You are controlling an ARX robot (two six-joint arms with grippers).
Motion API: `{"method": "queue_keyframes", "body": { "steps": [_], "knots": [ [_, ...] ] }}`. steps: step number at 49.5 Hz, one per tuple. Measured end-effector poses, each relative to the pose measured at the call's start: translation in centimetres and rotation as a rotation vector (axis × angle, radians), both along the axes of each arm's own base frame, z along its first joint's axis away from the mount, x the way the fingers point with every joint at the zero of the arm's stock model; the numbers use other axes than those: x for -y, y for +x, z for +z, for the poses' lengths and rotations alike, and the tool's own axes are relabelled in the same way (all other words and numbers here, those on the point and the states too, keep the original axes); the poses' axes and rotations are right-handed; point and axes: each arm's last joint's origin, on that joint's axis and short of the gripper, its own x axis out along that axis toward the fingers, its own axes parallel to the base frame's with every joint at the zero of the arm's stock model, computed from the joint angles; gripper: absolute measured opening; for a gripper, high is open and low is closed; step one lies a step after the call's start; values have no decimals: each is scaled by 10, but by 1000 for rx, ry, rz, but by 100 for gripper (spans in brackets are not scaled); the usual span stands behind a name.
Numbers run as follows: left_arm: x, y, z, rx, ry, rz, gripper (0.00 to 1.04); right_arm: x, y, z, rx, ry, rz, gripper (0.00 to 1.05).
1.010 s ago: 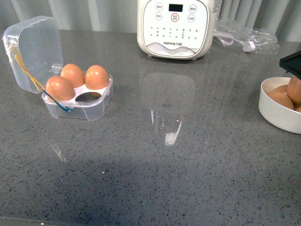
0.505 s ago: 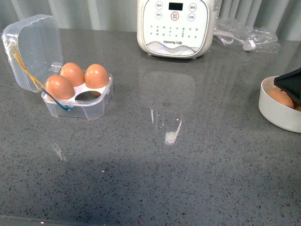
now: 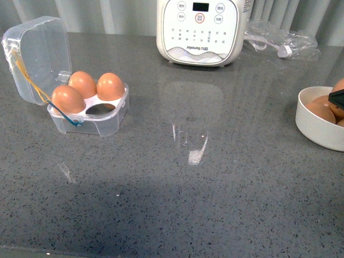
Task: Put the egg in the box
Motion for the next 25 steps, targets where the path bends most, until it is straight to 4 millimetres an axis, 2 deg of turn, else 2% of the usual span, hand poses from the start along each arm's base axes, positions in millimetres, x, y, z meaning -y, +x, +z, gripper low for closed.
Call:
{"method": "queue_keyframes", "body": {
  "steps": [3,7,17,25],
  "knots": [
    [0,0,0,0,0,0,98,1,0,0,0,0,-4,48],
    [0,0,0,0,0,0,98,1,0,0,1,-2,-3,43],
    [0,0,0,0,0,0,98,-1,-1,2,1,-7,-2,42],
    [0,0,0,0,0,0,98,-9,-6,15,31,-20,17,42]
  ]
}}
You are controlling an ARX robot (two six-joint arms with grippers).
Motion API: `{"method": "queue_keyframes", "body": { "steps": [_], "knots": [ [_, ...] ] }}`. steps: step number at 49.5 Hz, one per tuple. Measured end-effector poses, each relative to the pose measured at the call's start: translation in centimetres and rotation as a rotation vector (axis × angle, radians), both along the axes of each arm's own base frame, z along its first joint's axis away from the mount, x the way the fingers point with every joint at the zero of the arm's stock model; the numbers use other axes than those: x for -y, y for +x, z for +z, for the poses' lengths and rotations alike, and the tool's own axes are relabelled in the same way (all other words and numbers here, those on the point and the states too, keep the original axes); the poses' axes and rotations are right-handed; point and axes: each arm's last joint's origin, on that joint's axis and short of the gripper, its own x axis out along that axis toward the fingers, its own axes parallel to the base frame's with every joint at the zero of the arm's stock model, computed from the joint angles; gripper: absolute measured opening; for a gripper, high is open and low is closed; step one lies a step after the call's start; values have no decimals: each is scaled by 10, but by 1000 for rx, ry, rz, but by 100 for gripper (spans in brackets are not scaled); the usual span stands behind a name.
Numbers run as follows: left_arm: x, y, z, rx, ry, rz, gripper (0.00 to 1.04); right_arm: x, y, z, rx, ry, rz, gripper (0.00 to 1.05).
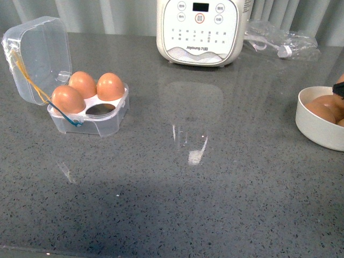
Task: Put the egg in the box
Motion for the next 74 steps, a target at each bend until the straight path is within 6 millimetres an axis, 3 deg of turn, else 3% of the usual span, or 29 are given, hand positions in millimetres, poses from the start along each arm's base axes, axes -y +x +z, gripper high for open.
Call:
{"method": "queue_keyframes", "body": {
  "steps": [10,16,28,38,49,62,74],
  "knots": [
    [0,0,0,0,0,0,98,-13,2,31,75,-22,42,42],
    [0,0,0,0,0,0,98,-27,18,55,145,-20,89,42],
    [0,0,0,0,0,0,98,-65,52,70,178,61,250,42],
    [0,0,0,0,0,0,98,-114,66,71,145,136,470,42],
    [0,0,0,0,0,0,98,-157,55,61,77,181,746,42],
    [0,0,0,0,0,0,98,-167,46,50,55,102,911,42],
    [0,0,0,0,0,0,98,-183,62,33,35,69,933,42]
  ]
}}
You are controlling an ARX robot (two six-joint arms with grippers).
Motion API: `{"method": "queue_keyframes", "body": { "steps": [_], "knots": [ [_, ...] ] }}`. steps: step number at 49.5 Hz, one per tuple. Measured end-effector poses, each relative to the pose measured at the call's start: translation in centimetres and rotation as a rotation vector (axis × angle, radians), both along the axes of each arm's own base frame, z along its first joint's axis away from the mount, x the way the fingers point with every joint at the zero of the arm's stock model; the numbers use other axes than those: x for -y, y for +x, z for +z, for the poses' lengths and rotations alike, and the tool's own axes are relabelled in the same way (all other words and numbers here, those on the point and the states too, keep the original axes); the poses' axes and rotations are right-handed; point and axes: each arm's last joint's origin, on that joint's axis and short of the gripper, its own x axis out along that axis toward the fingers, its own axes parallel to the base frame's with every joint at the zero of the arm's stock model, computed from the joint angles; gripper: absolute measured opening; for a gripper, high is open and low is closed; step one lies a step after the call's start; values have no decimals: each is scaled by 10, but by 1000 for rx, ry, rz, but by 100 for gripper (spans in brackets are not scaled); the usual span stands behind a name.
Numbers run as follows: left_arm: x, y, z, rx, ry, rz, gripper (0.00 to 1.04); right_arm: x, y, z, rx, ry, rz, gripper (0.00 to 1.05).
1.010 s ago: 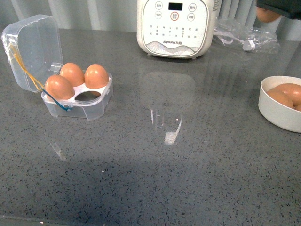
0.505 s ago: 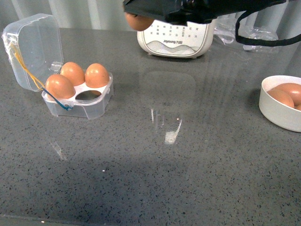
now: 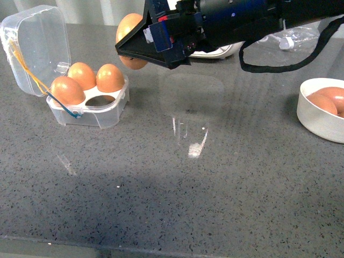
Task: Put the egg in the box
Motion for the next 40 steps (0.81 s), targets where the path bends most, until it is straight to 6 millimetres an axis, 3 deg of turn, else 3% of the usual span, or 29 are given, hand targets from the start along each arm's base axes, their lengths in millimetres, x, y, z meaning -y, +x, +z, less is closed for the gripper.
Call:
{"method": "queue_keyframes", "body": {
  "steps": [16,40],
  "knots": [
    [0,0,0,0,0,0,98,-34,24,-8,-16,-19,22,42],
    [0,0,0,0,0,0,98,-55,23,-24,-43,-56,56,42]
  ]
}}
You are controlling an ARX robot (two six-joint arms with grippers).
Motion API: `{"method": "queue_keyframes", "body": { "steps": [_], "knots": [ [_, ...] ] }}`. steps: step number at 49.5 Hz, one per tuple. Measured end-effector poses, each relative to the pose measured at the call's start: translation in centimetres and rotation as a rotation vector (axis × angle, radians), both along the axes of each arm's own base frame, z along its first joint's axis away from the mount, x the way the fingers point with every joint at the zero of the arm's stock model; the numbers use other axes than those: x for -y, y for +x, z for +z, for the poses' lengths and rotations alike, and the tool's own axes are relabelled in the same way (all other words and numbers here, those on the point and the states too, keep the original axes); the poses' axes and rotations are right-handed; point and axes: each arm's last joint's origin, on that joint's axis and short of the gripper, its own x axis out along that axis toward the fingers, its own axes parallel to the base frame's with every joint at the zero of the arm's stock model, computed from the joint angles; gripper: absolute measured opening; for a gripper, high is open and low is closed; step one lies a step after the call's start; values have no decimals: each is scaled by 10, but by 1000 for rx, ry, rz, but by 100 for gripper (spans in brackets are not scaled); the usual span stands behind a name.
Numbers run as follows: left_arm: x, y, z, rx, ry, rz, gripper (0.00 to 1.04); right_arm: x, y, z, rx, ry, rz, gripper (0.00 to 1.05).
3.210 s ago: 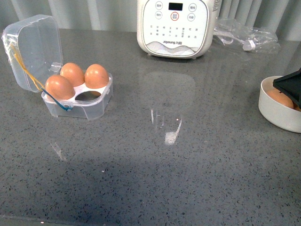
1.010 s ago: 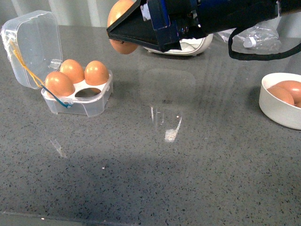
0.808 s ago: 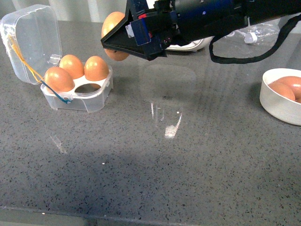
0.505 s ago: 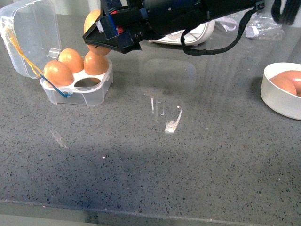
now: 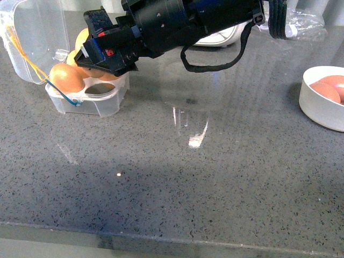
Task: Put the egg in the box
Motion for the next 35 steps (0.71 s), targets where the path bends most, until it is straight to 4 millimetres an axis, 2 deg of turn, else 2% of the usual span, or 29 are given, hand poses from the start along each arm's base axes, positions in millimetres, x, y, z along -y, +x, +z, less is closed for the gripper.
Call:
{"method": "queue_keyframes", "body": {
  "steps": [10,21,26,35],
  "knots": [
    [0,0,0,0,0,0,98,0,0,-2,5,-14,-1,42],
    [0,0,0,0,0,0,98,1,-1,-4,2,-38,0,86],
    [0,0,0,0,0,0,98,1,-1,-4,6,-43,-3,98],
    [0,0,0,0,0,0,98,6,1,0,31,-32,-22,97]
  ]
}}
